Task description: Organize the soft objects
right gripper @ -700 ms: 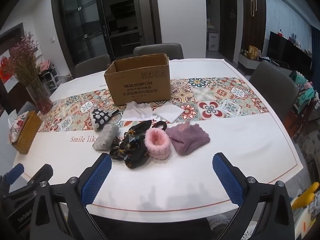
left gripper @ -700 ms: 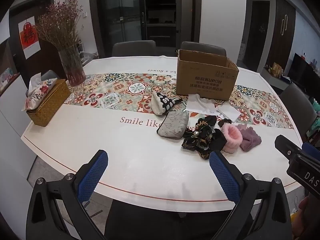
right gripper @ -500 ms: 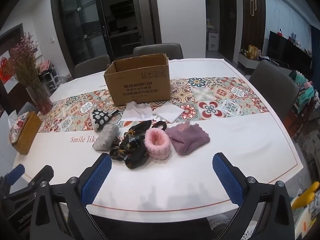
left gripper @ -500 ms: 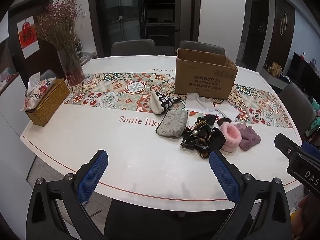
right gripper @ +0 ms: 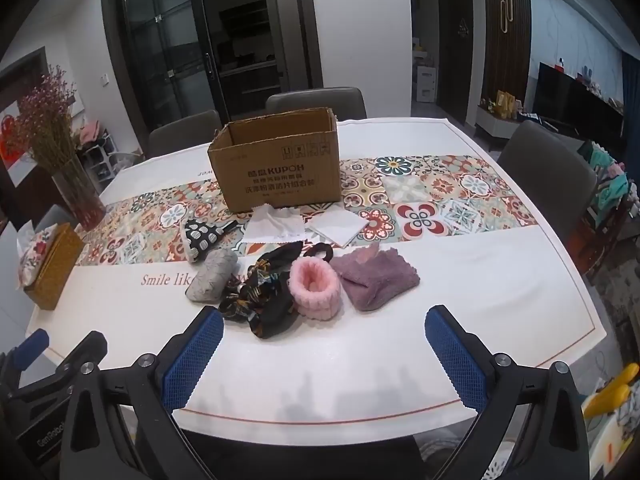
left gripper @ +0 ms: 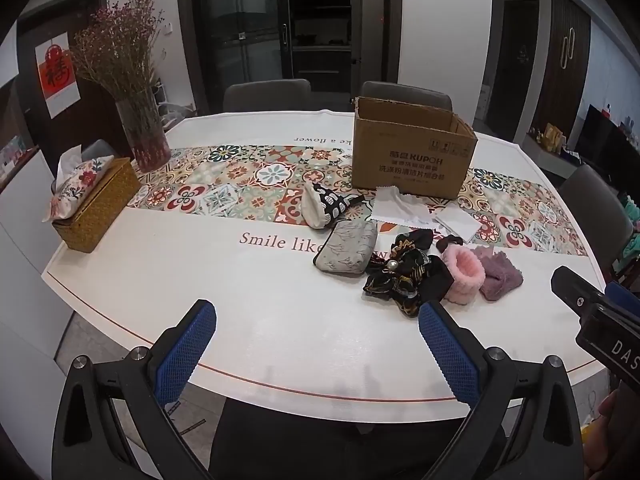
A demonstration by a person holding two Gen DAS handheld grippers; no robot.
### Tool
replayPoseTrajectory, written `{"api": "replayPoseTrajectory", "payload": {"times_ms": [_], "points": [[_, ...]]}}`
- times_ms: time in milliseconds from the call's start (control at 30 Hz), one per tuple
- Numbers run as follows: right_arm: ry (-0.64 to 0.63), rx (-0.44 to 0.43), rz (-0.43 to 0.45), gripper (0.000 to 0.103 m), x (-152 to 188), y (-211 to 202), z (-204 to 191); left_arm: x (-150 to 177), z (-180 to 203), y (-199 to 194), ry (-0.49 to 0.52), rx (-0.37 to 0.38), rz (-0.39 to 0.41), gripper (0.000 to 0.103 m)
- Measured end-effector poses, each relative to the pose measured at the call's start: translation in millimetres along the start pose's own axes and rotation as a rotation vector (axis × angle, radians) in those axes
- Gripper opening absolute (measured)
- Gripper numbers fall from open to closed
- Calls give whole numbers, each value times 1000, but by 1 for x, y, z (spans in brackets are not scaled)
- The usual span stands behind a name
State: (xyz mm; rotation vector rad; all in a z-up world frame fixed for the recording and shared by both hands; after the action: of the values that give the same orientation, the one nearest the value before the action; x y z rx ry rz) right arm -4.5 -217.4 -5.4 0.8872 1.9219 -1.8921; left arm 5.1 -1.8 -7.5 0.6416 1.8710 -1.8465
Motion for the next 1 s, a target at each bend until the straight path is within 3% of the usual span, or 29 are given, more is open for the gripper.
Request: {"api": "replayPoseTrajectory", "payload": {"times_ms": [1000], "points": [[0, 3, 3, 102, 0, -1, 2, 0, -2, 1, 3, -4, 1, 103]]}}
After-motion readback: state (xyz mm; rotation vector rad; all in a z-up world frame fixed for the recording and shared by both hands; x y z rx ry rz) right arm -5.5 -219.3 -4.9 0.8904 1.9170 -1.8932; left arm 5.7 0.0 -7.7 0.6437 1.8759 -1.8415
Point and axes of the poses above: each gripper's, at about its wrist camera, not at the fingertips, and y roughly the way its jaws point, z to its right, x to its underside, the point moved 1 cm from there along y, roughly the way its jaws point, and after that the axes turned 6 degrees about -z, right-handed, at the moved point
